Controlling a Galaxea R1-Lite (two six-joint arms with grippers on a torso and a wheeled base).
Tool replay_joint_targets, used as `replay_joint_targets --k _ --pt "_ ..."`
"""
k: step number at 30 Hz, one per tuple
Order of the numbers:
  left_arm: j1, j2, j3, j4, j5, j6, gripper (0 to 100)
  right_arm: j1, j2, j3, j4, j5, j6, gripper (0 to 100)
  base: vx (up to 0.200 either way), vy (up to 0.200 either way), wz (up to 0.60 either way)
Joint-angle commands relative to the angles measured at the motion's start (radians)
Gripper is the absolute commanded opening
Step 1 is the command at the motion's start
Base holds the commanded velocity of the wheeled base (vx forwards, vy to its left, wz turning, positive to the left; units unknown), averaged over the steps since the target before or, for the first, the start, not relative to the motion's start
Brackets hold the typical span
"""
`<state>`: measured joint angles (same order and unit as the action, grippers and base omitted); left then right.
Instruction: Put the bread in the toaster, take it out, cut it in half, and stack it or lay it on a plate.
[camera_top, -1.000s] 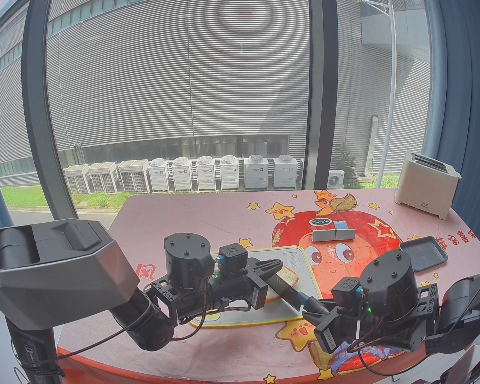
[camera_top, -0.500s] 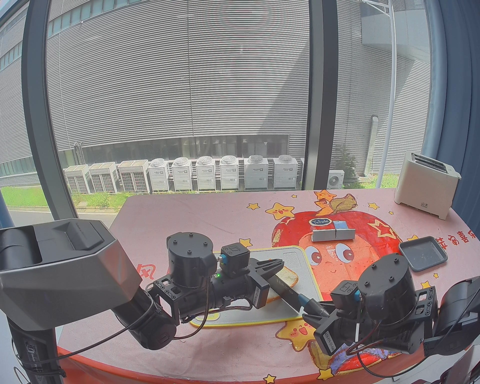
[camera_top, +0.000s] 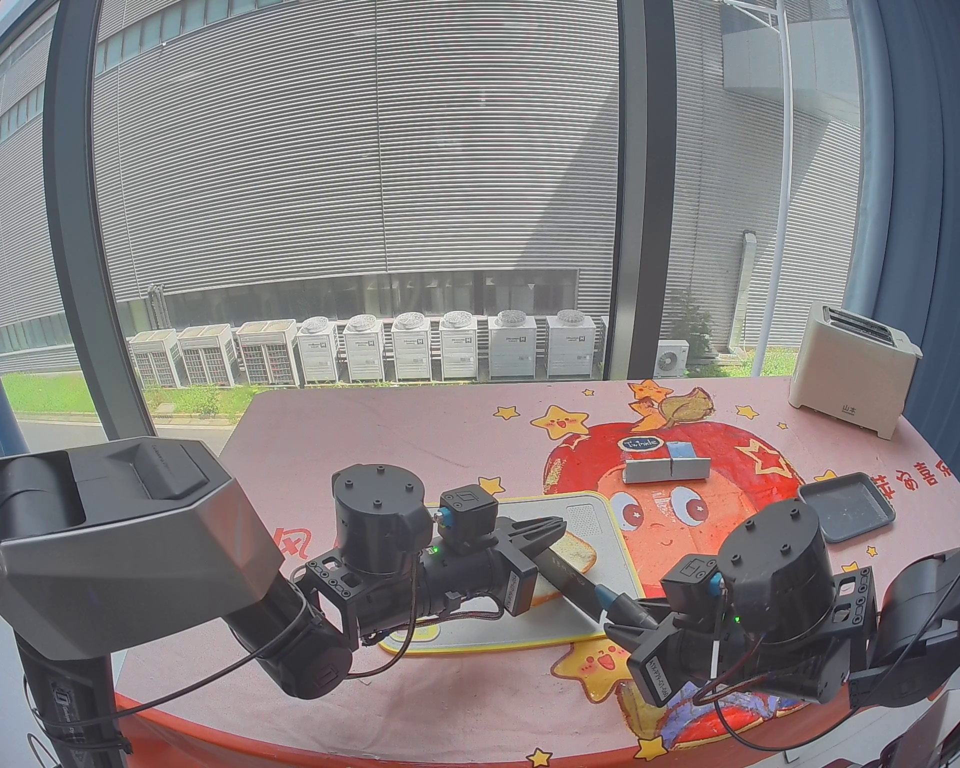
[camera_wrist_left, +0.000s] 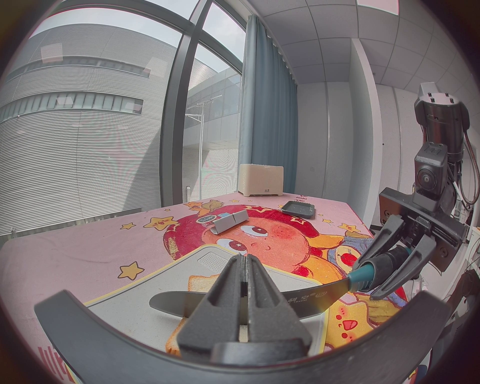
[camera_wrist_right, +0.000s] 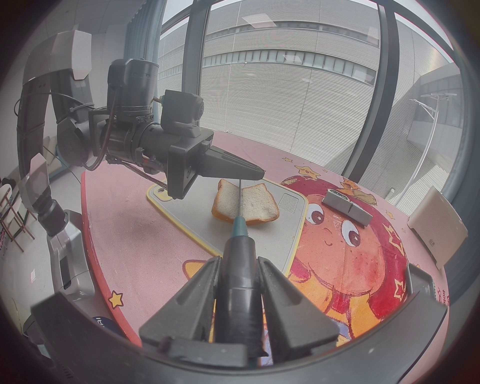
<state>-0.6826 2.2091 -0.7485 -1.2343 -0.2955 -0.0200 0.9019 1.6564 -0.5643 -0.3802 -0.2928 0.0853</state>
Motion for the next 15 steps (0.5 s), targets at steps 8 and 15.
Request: replay_joint_targets --k 8,15 --pt "0.003 -0.022 -0.012 0.001 -0.001 0.0 0 -0.005 0.005 0.007 0.0 0.0 0.001 0 0.0 0.0 0.0" --pt "0.006 -0.06 -0.041 0.001 -0.001 -0.005 0 -0.003 0.003 0.007 0.003 -0.002 0.021 0 0.0 0.0 0.0"
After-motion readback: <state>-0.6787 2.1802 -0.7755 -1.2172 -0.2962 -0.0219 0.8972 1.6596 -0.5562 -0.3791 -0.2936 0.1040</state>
